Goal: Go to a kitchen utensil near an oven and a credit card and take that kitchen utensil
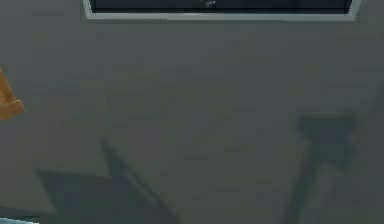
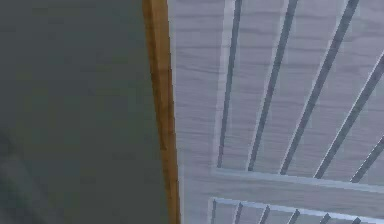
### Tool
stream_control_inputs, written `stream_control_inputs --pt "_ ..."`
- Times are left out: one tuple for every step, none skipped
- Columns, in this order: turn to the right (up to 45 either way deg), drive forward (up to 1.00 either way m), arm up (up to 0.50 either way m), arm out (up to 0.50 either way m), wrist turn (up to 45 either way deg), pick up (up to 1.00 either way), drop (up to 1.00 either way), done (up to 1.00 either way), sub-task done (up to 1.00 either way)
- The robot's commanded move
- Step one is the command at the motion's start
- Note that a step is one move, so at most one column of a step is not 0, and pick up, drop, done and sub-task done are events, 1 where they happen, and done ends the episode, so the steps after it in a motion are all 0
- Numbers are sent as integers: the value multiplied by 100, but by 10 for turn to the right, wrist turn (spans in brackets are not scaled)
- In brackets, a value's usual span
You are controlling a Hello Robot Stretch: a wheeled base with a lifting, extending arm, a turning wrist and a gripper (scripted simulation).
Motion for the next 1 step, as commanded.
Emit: stream_control_inputs --pt "0 5 0 0 0 0 0 0 0"
